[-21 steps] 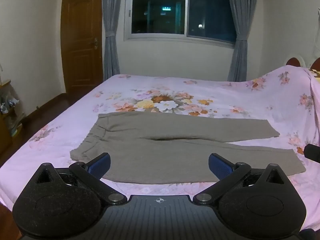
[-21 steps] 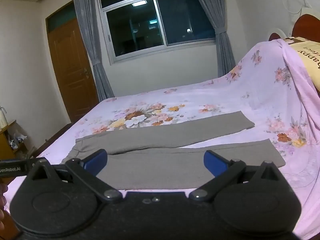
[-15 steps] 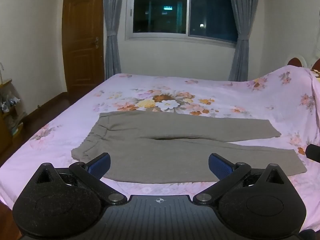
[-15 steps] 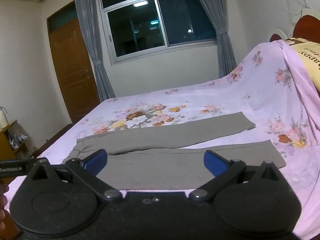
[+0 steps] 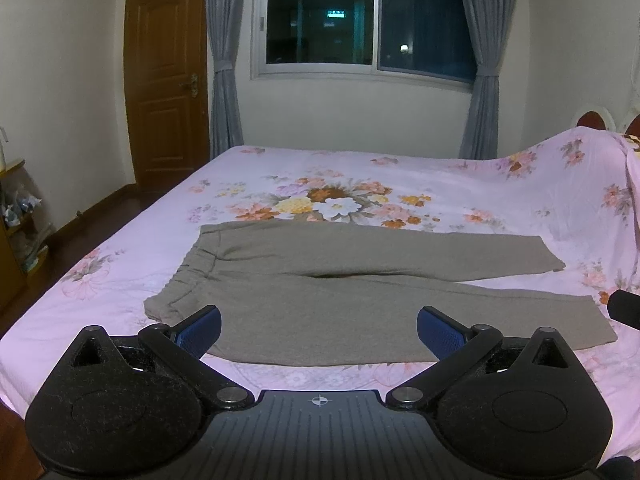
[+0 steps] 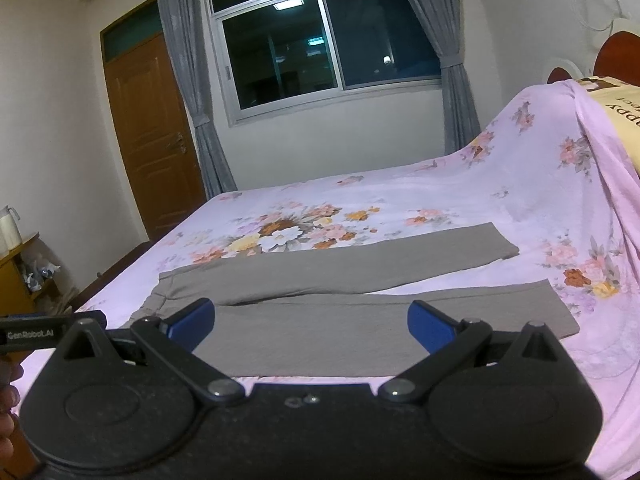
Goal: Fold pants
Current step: 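Move both grippers toward the waistband of the grey sweatpants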
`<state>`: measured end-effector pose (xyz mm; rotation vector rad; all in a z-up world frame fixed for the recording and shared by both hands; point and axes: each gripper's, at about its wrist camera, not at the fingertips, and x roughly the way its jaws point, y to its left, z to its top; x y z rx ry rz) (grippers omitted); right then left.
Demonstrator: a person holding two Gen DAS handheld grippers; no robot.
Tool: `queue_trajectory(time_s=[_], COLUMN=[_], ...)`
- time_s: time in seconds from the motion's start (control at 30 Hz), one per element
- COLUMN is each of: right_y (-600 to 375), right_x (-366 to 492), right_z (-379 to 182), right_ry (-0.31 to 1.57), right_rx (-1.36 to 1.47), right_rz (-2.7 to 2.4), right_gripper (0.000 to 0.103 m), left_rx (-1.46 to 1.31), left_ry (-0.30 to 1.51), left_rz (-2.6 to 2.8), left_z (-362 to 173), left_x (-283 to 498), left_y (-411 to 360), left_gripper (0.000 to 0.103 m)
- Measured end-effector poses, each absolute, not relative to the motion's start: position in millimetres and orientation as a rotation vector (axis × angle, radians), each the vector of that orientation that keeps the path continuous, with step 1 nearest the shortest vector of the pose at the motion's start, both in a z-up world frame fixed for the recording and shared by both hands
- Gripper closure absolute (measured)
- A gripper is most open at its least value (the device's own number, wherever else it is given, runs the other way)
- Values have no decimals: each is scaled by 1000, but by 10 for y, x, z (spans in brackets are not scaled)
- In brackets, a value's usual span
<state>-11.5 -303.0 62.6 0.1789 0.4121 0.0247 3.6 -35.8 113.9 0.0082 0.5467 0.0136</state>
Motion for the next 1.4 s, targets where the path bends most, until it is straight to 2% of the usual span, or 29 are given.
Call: queue_trajectory(time_s=[0.37,1.4], right_y=[-2980,-2923], right_x=[-66,136], right_z=[579,559], right_ry=[346,386], right_rx=[155,105], right_rz=[41,68], right_gripper=[0,0], left_rx=[22,68], left_ry=[551,567], left_rz=[26,55], left_z=[1058,863], left_x=[50,188], left_y=[-341,-342], left_gripper=[0,0])
